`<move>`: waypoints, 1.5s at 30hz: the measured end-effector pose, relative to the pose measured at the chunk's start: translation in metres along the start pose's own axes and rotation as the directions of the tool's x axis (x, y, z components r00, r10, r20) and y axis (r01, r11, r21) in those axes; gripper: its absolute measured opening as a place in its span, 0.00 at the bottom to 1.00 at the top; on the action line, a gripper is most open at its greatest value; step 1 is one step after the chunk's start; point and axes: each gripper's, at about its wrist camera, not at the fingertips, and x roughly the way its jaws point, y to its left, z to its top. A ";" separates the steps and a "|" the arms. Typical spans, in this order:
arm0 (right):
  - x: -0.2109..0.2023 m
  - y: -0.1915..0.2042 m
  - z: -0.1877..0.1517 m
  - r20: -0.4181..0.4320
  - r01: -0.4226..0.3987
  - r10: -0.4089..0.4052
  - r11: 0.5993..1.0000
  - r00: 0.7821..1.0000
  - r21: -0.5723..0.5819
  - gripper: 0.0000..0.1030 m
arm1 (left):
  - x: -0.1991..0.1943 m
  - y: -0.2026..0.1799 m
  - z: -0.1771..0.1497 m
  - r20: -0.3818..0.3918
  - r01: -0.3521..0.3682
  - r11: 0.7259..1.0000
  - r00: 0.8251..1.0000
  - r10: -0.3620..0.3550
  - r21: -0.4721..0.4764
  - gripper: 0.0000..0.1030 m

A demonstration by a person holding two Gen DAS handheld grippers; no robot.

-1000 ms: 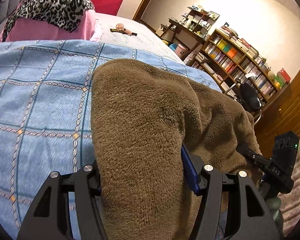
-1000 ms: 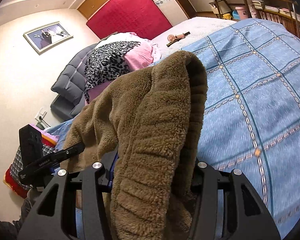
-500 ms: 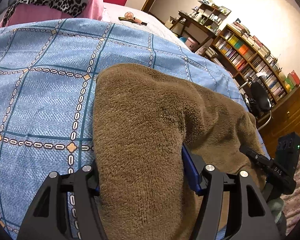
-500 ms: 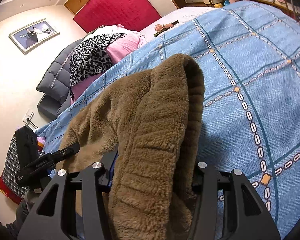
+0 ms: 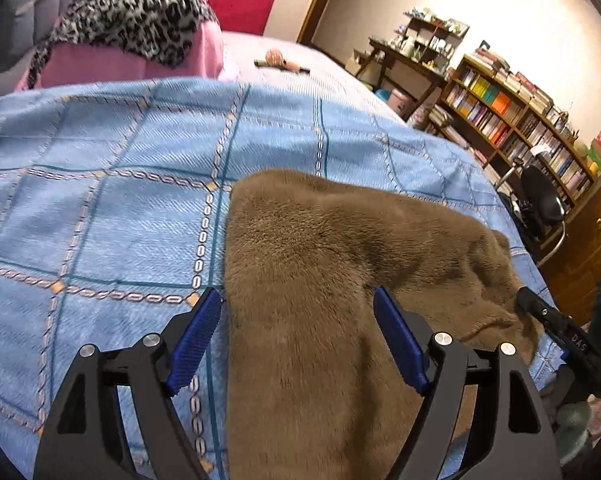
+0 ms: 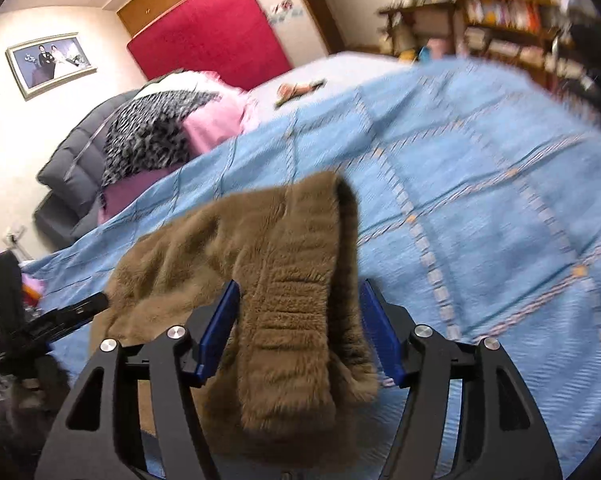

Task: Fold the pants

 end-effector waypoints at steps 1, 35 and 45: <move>-0.009 0.006 -0.002 0.017 -0.002 0.003 1.000 1.000 -0.023 0.62 | -0.004 -0.002 -0.004 0.006 -0.002 1.000 1.000 0.002 0.002 0.76; -0.015 0.021 -0.055 -0.091 0.142 -0.160 0.975 0.983 -0.173 0.62 | -0.016 -0.040 -0.059 0.016 -0.145 0.972 0.989 0.144 0.183 0.78; -0.070 0.061 -0.048 0.002 0.116 -0.118 0.972 0.993 -0.205 0.75 | -0.058 -0.056 -0.053 0.090 -0.179 0.963 0.982 0.164 0.203 0.87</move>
